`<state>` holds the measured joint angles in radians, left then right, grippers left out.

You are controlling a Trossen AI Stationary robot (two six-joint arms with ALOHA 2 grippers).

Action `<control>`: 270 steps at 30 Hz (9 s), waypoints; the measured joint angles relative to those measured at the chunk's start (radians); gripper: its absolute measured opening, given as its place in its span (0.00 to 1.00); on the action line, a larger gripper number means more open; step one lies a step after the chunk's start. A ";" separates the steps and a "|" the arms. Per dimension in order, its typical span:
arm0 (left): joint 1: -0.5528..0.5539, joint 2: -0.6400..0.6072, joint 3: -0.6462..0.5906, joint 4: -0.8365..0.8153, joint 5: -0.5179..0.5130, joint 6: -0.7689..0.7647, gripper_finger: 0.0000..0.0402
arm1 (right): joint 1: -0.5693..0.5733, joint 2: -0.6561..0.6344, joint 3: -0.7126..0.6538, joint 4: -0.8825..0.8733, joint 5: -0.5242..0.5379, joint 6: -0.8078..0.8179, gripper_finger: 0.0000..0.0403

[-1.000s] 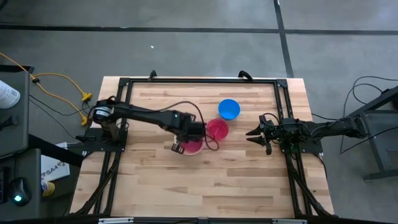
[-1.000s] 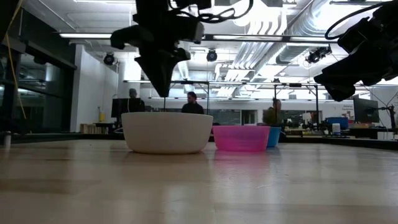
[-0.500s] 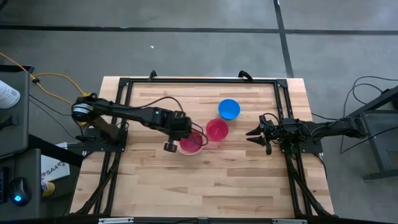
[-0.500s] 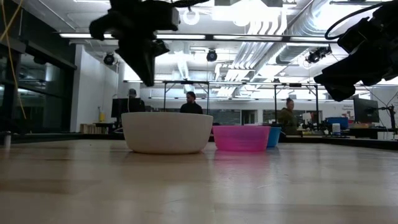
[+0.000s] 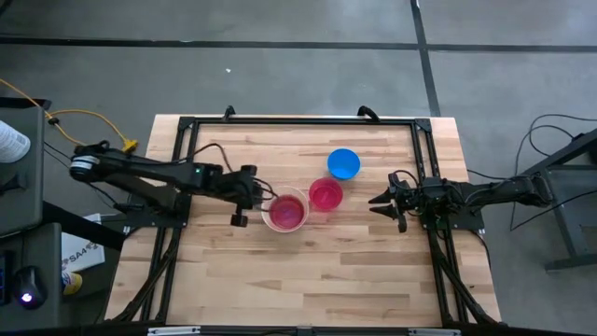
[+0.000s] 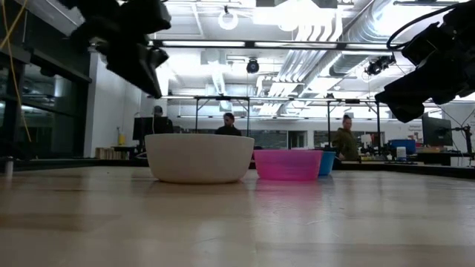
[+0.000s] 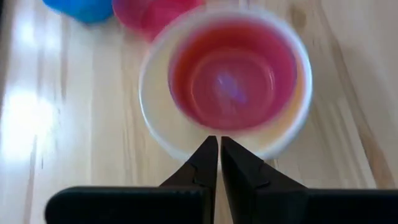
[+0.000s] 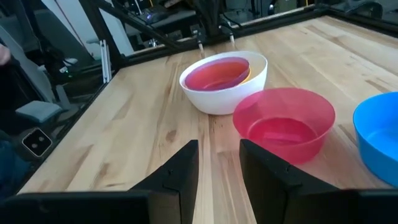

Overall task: Nest bowls inside each other
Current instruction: Stack the blue bowl on top of the purple bowl

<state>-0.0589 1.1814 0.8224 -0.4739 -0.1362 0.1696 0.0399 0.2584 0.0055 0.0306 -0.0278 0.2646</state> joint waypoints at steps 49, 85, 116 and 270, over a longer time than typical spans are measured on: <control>0.000 -0.985 -0.750 0.475 0.240 0.069 0.05 | 0.000 0.064 0.000 0.002 -0.001 0.000 0.27; 0.000 -1.105 -0.802 0.468 0.145 0.062 0.05 | 0.000 0.064 0.000 0.002 -0.001 0.000 0.27; 0.000 -1.105 -0.803 0.470 0.142 0.061 0.05 | 0.000 0.063 0.000 0.002 -0.001 0.000 0.27; 0.000 -1.105 -0.803 0.471 0.143 0.061 0.05 | -0.383 1.319 0.901 -0.595 0.050 -0.681 0.27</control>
<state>-0.0586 0.0769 0.0193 -0.0029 0.0067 0.2302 -0.3428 1.5772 0.9066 -0.5644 0.0219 -0.4164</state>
